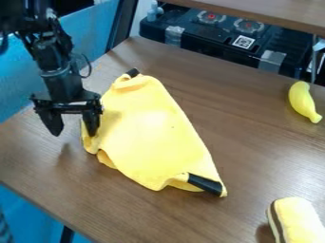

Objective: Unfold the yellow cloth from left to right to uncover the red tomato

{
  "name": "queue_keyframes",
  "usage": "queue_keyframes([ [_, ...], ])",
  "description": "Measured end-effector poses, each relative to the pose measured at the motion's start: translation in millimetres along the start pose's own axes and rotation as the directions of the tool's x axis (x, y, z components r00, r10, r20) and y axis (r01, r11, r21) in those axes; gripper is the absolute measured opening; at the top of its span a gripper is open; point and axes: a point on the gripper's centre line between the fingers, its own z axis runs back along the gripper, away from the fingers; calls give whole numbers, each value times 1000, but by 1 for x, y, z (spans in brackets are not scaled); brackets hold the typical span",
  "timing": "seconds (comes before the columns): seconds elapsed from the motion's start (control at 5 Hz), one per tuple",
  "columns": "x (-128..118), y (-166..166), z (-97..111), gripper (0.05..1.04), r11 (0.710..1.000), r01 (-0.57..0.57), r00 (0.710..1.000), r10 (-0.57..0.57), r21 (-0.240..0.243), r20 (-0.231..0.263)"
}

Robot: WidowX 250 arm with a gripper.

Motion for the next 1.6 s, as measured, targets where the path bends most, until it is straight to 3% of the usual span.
queue_keyframes([
  [0.2, 0, 2, -1, 644, 999, -28, 1000, 28, 19, -2],
  [0.4, -1, 0, 1, 374, 1000, -22, 1000, 22, 8, -18],
  [0.6, 2, -5, 14, 157, 1000, -8, 1000, 8, -22, -9],
  [0.8, 13, -16, 43, 58, 997, -3, 999, 6, -73, 39],
  [1.0, 21, -21, 58, 72, 997, -9, 999, 13, -79, 53],
  [1.2, 23, -18, 64, 217, 999, -10, 999, 12, -49, 46],
  [1.4, 21, -11, 53, 492, 999, -35, 999, 36, -39, 33],
  [1.6, 6, -1, 32, 787, 999, -39, 999, 39, -4, -23],
])
